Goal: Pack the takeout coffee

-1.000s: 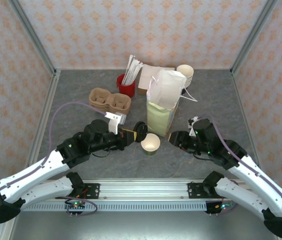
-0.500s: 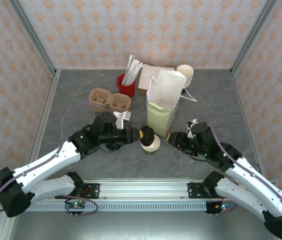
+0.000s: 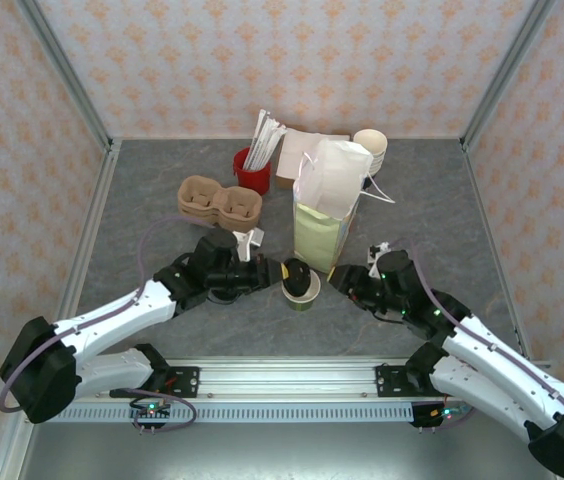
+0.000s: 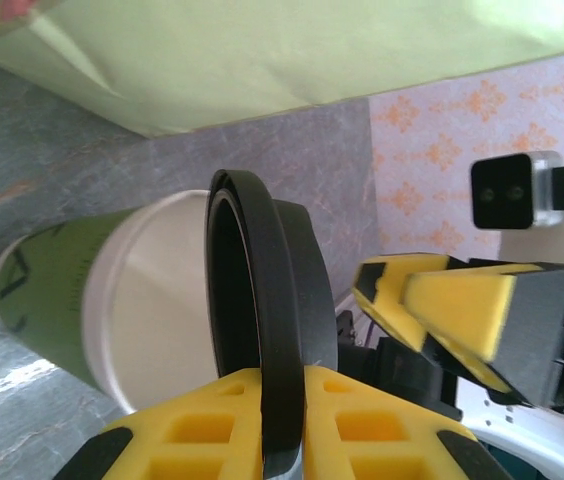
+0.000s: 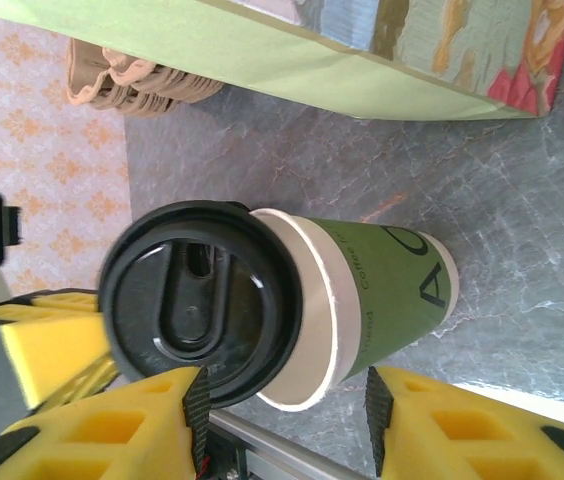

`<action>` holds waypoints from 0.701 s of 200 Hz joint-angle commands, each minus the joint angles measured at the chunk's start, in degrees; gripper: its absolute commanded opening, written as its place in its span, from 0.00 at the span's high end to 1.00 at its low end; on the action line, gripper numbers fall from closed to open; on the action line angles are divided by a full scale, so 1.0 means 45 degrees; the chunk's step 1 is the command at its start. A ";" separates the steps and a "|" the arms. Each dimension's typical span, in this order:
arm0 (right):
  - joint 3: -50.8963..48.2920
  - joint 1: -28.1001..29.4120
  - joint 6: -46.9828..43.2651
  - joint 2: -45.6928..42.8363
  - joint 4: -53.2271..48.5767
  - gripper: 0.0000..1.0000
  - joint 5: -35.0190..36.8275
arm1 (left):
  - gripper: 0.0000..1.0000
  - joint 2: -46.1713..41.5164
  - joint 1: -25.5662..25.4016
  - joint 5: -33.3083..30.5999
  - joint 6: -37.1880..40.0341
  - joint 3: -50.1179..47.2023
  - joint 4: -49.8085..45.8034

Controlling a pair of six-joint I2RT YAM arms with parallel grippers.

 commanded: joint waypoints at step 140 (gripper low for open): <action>-0.0313 0.0025 0.0148 0.1339 0.1884 0.51 -0.0360 | 0.72 -0.0014 0.0147 0.0020 0.0220 -0.0799 0.0897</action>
